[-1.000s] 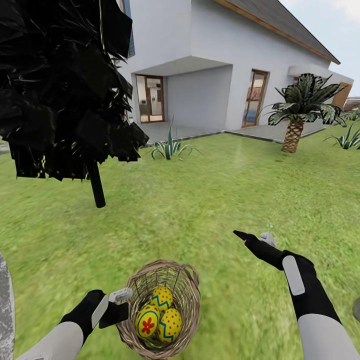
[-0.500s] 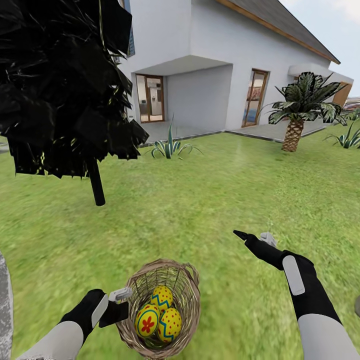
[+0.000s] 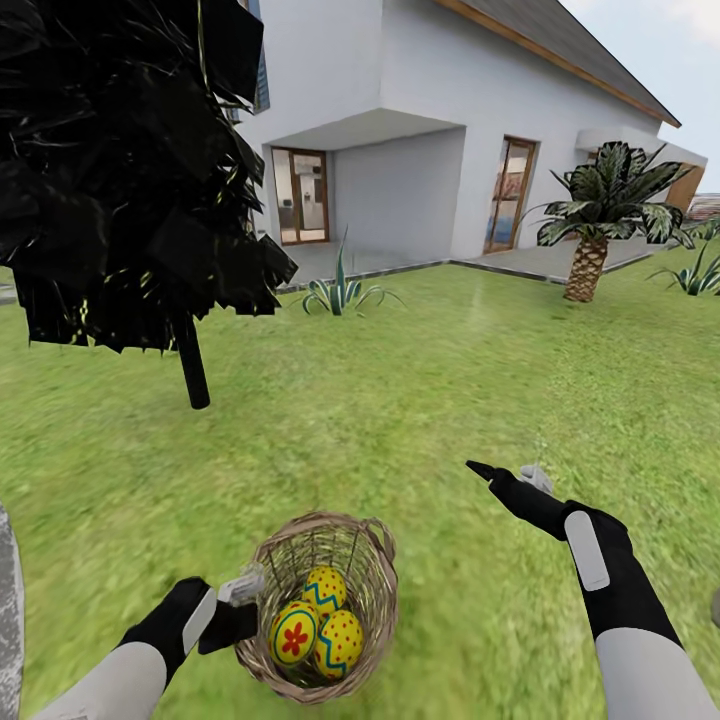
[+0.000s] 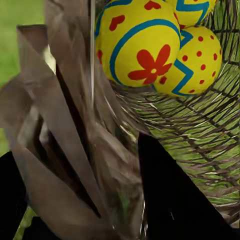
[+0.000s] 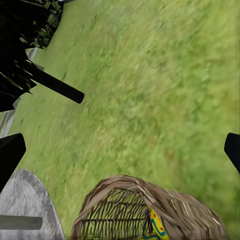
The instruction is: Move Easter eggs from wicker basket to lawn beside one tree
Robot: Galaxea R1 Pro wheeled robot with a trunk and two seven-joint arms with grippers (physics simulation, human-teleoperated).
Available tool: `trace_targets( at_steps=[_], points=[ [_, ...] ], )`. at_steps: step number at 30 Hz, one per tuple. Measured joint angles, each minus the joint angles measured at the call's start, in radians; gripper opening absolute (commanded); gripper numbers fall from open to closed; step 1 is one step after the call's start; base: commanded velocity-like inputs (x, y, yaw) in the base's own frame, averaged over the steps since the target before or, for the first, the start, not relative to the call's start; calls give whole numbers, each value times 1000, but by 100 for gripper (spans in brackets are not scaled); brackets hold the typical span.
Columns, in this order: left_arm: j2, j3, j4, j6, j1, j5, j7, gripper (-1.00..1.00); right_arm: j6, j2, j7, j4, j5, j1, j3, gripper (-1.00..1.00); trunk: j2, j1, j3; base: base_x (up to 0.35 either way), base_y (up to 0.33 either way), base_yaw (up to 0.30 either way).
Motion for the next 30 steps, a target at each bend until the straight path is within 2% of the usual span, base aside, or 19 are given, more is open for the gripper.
trace_targets(
  at_steps=[13,18,22,27,29,30],
  points=[
    [2,1,6,-2,-1,0,-2,100,-1,0,0,0,0,0,0,100,0,0,0,0,0,0],
    [2,3,6,-1,-1,1,-10,100,-2,0,-1,0,4,0,2,100,35,-19,16,0,0,0],
    [9,2,4,0,-1,0,-86,100,-3,1,-2,0,5,0,3,100,63,-34,28,0,0,0],
    [14,2,-26,22,-1,1,-129,100,-4,2,-4,0,7,0,3,100,98,-54,44,0,0,0],
    [21,2,-50,53,-1,2,-215,100,-4,2,-5,1,7,0,3,100,112,-61,50,0,0,0],
    [40,2,-69,65,-1,1,-285,100,-4,2,-6,1,7,0,4,100,119,-65,53,0,0,0]
  ],
)
